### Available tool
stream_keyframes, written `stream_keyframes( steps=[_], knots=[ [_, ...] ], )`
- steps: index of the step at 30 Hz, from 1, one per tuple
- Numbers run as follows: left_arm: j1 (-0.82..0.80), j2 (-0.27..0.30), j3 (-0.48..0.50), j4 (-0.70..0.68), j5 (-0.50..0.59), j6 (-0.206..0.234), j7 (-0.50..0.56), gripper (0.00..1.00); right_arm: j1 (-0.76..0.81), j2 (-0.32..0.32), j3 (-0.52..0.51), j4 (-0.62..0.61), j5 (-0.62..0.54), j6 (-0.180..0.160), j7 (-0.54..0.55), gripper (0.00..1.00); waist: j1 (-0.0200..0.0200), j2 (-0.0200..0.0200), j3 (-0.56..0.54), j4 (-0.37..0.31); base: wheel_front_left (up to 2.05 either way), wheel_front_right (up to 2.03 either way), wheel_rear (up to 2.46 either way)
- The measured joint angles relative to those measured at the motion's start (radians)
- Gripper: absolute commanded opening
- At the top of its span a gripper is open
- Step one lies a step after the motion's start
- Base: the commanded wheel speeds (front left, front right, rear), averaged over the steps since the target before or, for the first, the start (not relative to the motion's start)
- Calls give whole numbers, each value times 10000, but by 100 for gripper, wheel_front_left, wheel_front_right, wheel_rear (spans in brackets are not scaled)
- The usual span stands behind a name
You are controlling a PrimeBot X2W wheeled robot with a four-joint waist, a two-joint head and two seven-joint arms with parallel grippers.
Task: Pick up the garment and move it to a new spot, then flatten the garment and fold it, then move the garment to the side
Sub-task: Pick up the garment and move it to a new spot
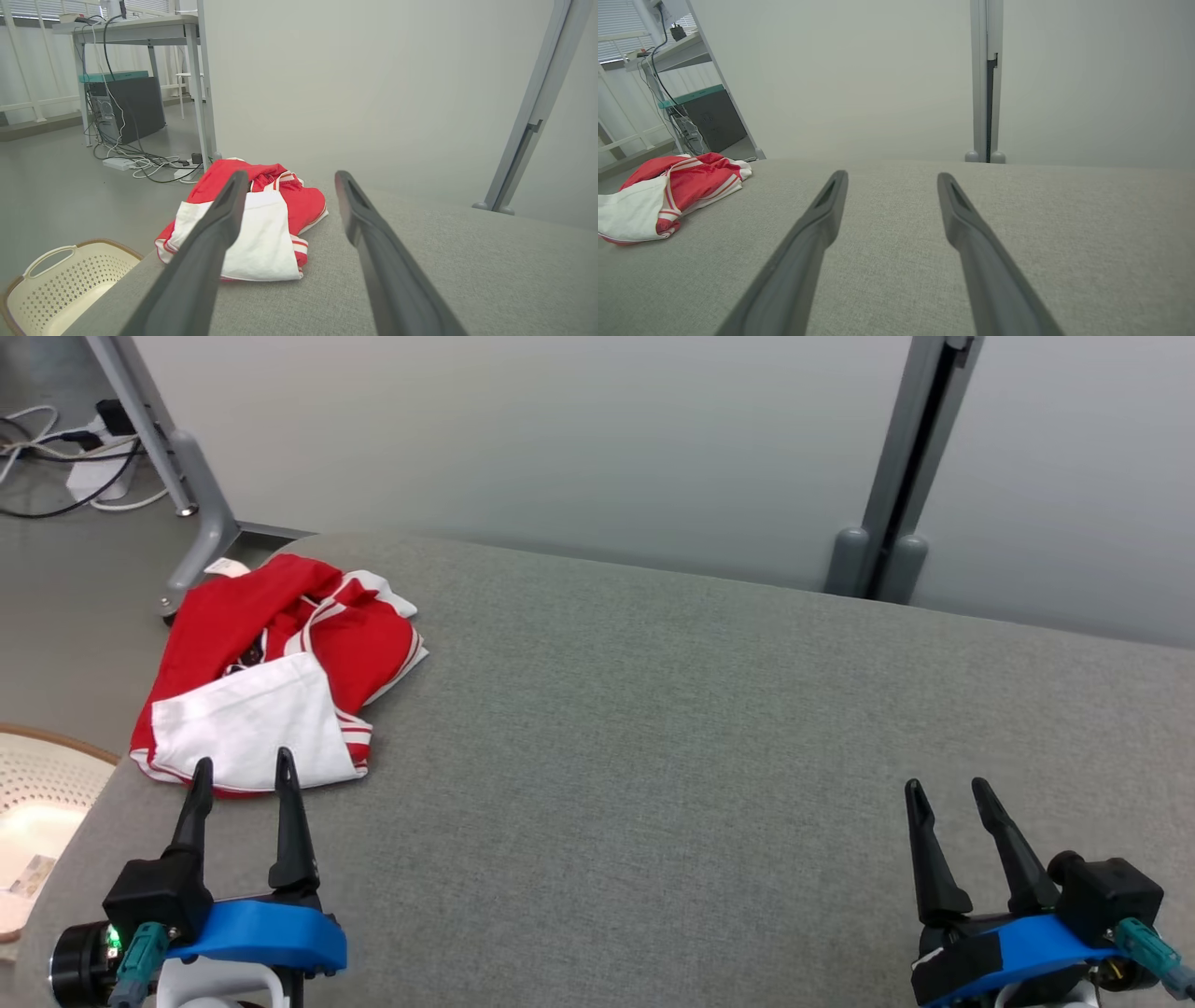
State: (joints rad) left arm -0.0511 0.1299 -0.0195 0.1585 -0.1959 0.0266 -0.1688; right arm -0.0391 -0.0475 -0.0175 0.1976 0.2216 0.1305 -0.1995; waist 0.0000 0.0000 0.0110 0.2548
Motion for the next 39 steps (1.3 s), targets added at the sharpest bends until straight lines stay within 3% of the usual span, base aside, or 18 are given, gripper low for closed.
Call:
stream_keyframes(
  steps=[22,33,39],
  knots=[
    [489,313,249,-393,-249,301,163,100,-21,0,343,192,132,0,-35,100,0,0,-75,2322,0,0,0],
    [558,405,357,-495,-385,474,163,100,-122,0,447,245,94,0,8,100,0,0,44,2235,0,0,0],
    [-138,780,470,-405,-523,328,236,100,-241,4,412,65,-109,0,148,100,0,0,413,1881,0,0,0]
  ],
)
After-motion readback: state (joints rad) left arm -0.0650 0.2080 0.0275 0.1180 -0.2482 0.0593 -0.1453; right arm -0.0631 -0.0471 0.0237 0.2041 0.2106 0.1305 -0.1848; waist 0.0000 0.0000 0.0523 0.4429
